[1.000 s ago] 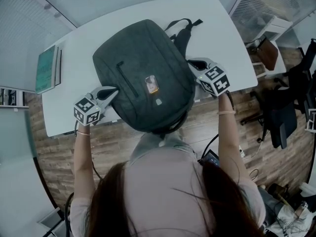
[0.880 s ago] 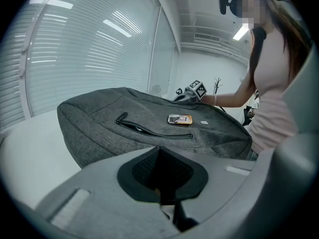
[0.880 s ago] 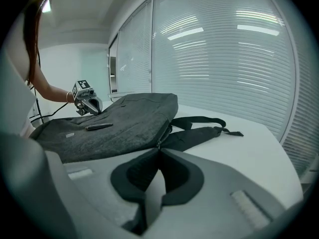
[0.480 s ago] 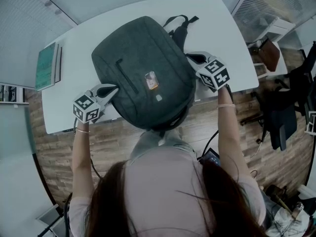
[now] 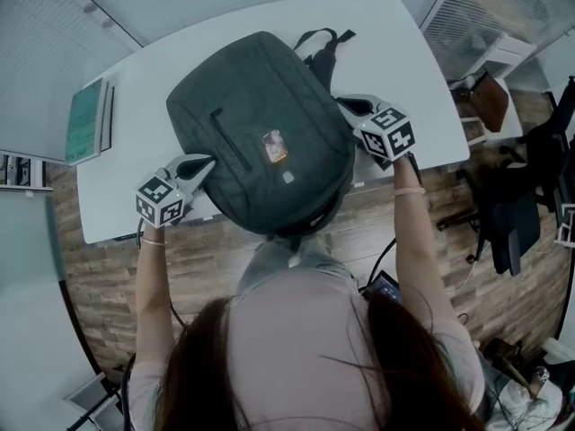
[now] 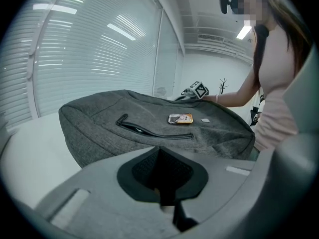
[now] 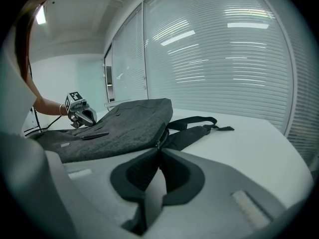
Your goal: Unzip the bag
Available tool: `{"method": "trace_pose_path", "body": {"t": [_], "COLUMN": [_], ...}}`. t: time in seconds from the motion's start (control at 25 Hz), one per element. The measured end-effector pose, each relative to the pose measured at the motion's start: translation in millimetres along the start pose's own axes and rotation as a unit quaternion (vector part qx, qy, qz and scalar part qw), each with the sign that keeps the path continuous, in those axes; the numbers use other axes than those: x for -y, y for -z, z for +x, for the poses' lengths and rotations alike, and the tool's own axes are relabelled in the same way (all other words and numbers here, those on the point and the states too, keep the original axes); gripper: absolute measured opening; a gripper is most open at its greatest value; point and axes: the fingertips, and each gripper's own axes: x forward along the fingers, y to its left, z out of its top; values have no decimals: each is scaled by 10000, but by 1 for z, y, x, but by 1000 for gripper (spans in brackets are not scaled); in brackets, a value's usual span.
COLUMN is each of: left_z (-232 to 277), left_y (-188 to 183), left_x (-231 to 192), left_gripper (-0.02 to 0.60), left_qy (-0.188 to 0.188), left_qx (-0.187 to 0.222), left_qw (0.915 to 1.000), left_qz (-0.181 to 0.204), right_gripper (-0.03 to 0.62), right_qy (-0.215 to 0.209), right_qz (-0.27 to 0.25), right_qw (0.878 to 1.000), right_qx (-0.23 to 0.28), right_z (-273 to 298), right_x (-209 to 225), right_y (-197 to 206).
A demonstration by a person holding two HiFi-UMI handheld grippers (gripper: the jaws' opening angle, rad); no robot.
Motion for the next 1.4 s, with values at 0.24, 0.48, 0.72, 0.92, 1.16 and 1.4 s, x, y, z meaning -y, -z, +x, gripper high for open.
{"method": "trace_pose_path", "body": {"t": [0.24,0.48,0.72,0.92,1.16,1.4], "left_z": [-8,-14,-24,-32,-26,-26], "left_y": [-9,-17,-28,-42,-50,-59], "left_x": [-8,-5,7,20,45,70], "left_gripper": [11,11,11,11,11,11], "left_qy": [-340,-801,-1258,-1689,-1878,-1944], "left_qx": [276,480,681,951,1117,1380], "left_qw": [9984,9941,9873,9774,9724,9676], "left_qz": [-352,-550,-687,-848,-822,-833], "right_gripper": [31,37,37,15,5,5], "right_qy": [94,233,265,442,688,909], "right_qz": [61,106,323,432,335,320], "right_qw": [9999,9996,9979,9960,9929,9895], "right_qx": [-3,131,497,653,911,1079], "right_z": [-4,-22,-42,-57,-80,-104], "right_x": [-2,-2,-4,-11,-31,-53], "right_y": [-1,6,3,11,9,5]}}
